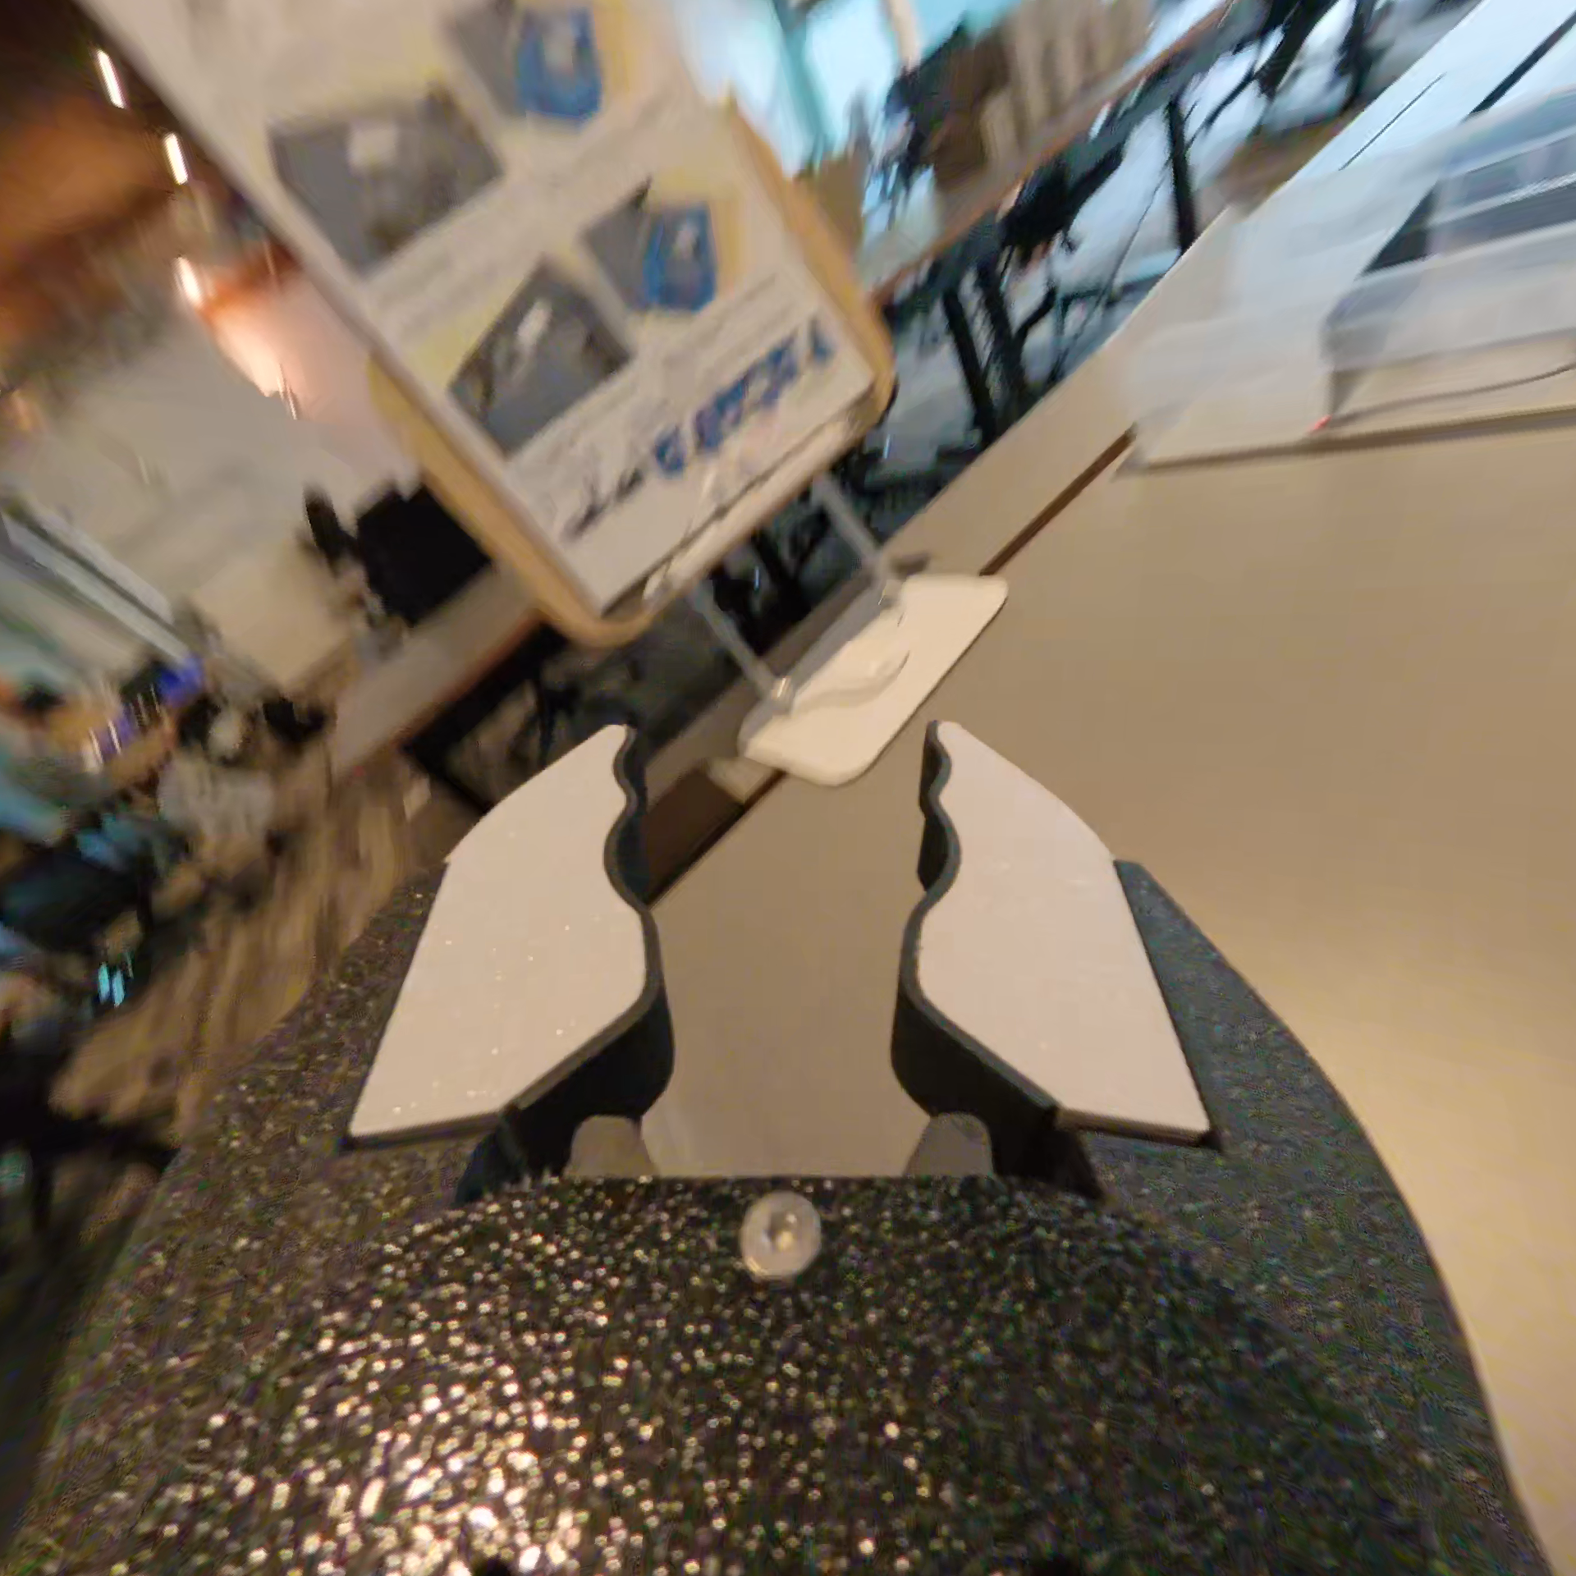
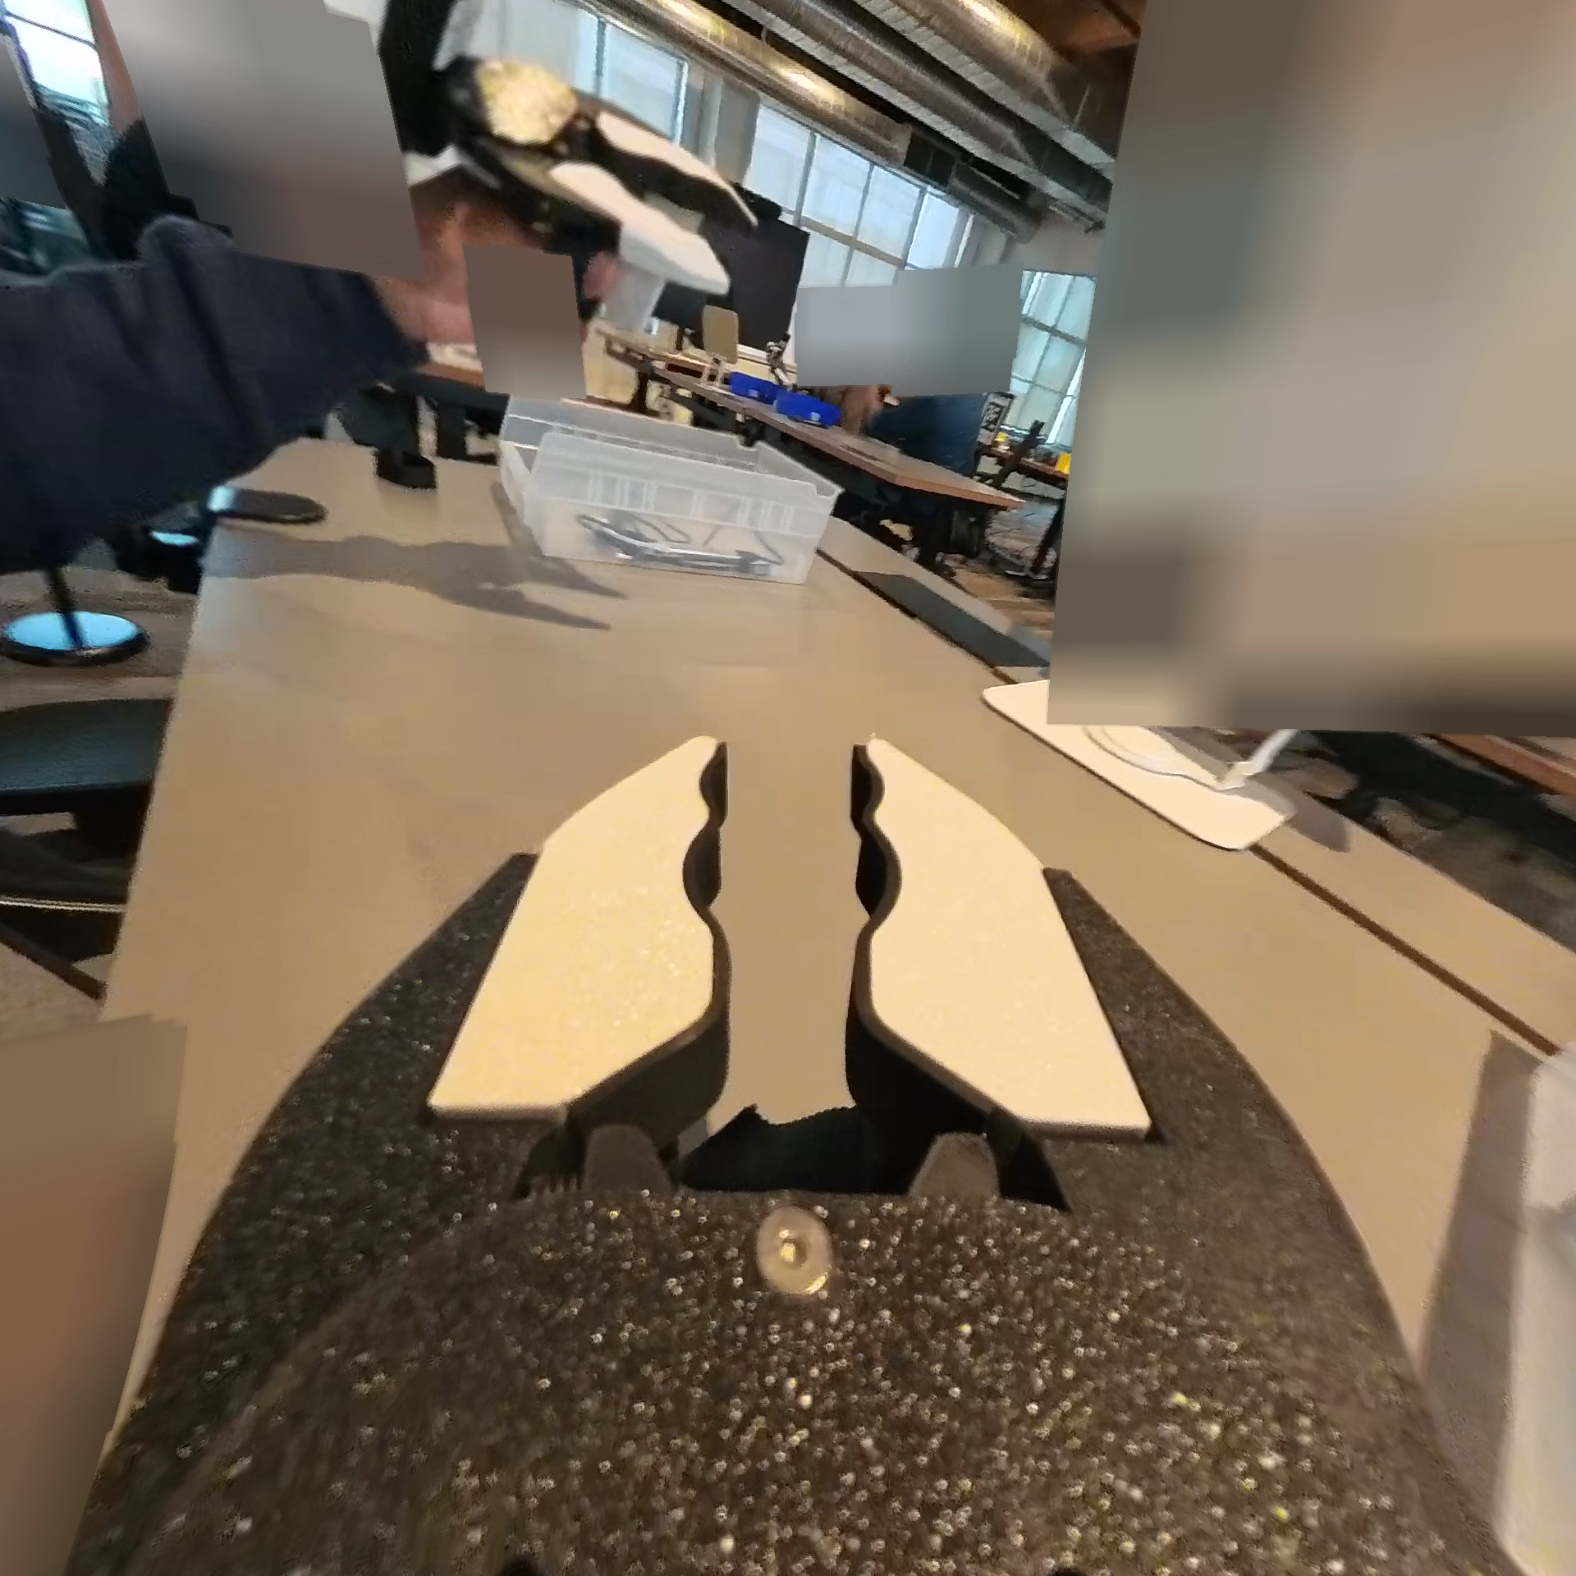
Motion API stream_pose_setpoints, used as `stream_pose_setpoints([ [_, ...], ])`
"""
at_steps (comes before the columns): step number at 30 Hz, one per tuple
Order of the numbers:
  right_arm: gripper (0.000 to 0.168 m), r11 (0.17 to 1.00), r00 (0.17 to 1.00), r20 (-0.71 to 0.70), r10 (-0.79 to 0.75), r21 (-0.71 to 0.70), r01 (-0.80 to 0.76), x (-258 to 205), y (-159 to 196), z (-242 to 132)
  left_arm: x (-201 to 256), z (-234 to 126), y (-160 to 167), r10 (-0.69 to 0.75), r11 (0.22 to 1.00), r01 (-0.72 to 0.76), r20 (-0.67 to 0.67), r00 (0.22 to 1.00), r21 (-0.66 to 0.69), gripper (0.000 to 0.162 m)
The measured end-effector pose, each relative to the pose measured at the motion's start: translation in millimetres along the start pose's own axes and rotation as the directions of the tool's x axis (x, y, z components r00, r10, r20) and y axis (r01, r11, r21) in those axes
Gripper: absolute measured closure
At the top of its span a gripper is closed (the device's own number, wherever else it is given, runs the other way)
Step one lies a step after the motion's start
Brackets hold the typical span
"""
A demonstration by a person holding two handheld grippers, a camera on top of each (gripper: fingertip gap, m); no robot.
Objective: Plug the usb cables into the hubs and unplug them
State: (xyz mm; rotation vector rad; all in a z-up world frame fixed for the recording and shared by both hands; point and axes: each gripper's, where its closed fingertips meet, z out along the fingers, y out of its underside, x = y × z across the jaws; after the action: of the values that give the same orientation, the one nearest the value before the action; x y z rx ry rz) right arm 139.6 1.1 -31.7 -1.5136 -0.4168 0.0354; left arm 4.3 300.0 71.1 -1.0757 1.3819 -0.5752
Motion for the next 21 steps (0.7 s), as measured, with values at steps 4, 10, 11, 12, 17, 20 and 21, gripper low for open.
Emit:
stream_pose_setpoints([
  [4,0.144,0.995,0.989,-0.120,-0.083,-0.066,0.075,39,-5,-29,86,43,-13,0.086,0.979,-0.070,-0.079,0.993,0.190,0.100],
  [10,0.143,0.875,0.911,-0.410,-0.050,-0.457,-0.157,182,34,-107,173,95,25,0.136,0.988,-0.116,-0.217,0.967,0.102,0.104],
  [11,0.143,0.838,0.907,-0.422,0.000,-0.495,-0.230,200,45,-116,180,96,26,0.161,0.985,-0.143,-0.228,0.960,0.097,0.104],
  [12,0.143,0.796,0.899,-0.437,0.030,-0.534,-0.286,219,57,-124,184,96,25,0.189,0.980,-0.170,-0.227,0.955,0.101,0.104],
  [17,0.135,0.495,0.876,-0.481,0.047,-0.750,-0.439,281,131,-144,192,95,29,0.196,0.979,-0.175,-0.237,0.951,0.107,0.109],
  [20,0.135,0.368,0.888,-0.456,0.053,-0.818,-0.442,287,157,-137,194,96,40,0.147,0.988,-0.130,-0.261,0.954,0.082,0.112],
  [21,0.135,0.344,0.891,-0.451,0.053,-0.829,-0.440,289,163,-134,195,97,44,0.134,0.990,-0.118,-0.269,0.954,0.073,0.112],
])
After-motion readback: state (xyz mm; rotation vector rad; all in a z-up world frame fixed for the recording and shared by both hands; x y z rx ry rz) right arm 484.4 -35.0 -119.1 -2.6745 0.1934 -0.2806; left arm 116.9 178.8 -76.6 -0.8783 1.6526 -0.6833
